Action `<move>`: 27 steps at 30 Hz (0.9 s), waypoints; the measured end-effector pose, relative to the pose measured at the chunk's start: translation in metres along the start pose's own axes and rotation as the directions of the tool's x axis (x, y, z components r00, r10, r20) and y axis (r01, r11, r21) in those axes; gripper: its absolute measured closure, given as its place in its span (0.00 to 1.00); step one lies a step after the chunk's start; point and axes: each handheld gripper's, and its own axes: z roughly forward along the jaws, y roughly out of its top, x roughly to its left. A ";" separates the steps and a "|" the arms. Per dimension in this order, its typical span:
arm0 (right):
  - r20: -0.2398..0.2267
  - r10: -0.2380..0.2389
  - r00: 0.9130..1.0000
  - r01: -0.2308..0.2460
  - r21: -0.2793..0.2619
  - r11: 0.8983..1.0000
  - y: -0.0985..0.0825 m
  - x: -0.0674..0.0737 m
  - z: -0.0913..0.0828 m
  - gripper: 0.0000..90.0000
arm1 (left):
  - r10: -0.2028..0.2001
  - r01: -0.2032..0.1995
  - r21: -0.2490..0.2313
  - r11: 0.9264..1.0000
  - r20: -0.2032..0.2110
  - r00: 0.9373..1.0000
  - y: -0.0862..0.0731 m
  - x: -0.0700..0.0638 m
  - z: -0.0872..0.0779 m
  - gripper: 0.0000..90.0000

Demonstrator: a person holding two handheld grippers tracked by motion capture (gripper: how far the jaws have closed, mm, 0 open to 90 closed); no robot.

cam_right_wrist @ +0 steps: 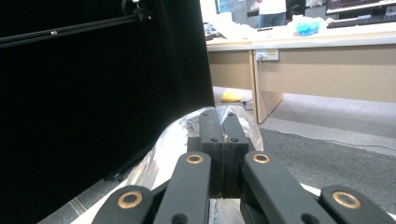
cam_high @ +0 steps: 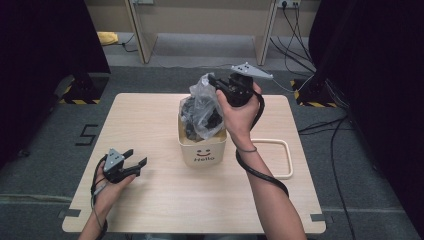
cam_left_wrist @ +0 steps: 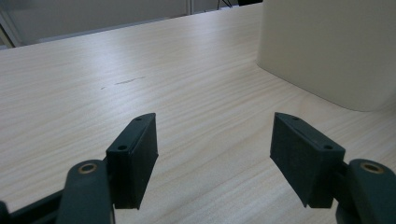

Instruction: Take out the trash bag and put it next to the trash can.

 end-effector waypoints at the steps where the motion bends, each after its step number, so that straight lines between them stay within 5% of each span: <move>1: 0.000 0.000 1.000 0.000 0.000 1.000 0.000 0.000 0.000 1.00 | 0.000 0.000 0.000 1.000 0.000 1.000 0.000 0.000 0.000 0.35; 27: -0.010 -0.009 1.000 0.009 -0.031 0.999 0.016 0.008 -0.004 1.00 | 0.007 -0.007 0.003 1.000 0.000 1.000 0.000 -0.001 0.000 0.35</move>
